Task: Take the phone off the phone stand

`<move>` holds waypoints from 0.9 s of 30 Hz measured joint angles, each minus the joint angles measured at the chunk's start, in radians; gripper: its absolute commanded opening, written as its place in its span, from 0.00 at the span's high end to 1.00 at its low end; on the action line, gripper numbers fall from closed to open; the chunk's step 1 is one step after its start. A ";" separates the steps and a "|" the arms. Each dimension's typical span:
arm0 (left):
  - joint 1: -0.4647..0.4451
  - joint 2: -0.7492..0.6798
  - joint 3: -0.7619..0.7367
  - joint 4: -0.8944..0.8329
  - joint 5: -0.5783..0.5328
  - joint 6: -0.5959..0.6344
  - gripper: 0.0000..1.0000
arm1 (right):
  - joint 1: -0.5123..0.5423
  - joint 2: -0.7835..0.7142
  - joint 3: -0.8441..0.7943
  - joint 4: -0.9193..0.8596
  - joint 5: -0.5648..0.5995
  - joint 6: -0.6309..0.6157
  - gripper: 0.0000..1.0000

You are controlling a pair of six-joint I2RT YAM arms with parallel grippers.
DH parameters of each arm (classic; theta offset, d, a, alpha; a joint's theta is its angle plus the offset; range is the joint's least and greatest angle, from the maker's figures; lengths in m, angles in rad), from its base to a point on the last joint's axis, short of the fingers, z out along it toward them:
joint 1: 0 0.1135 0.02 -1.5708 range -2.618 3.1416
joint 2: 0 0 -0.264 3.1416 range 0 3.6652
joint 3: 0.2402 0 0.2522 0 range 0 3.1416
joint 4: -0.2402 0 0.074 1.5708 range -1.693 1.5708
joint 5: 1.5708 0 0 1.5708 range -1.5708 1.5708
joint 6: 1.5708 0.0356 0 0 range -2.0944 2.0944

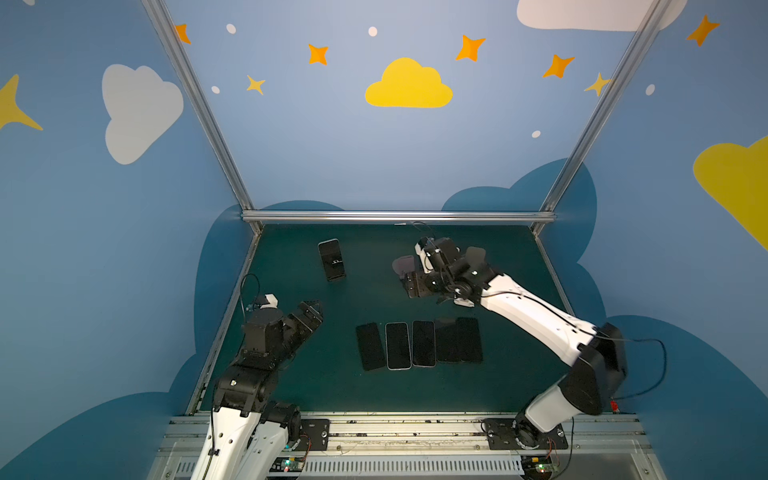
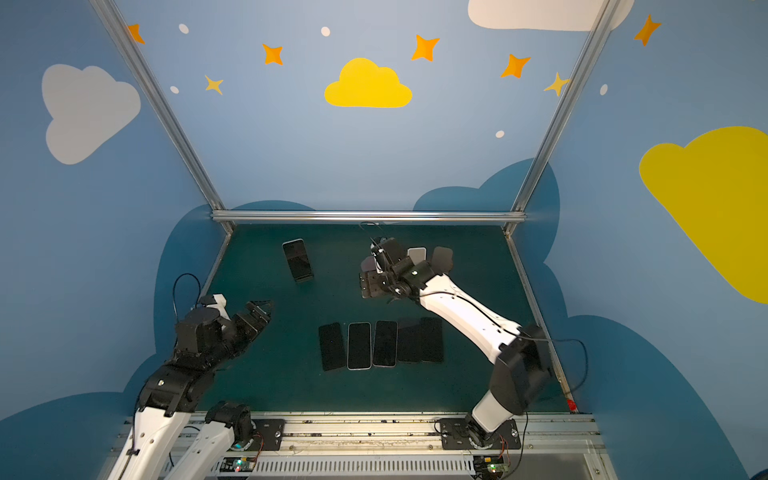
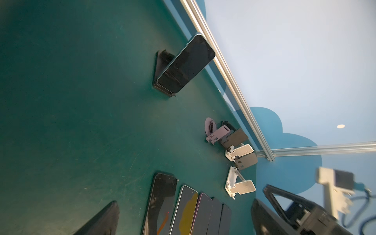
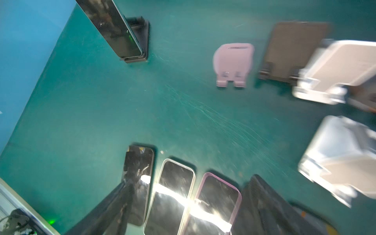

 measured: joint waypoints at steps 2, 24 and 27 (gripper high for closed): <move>0.000 -0.011 0.010 -0.021 -0.007 0.007 0.00 | 0.000 -0.137 -0.109 0.059 0.027 -0.009 0.11; 0.000 0.082 -0.085 0.141 -0.064 -0.044 0.00 | 0.014 -0.629 -0.785 0.612 0.210 -0.052 0.10; 0.000 0.174 -0.077 0.175 -0.049 -0.064 0.00 | 0.013 -0.619 -0.787 0.617 0.162 -0.008 0.10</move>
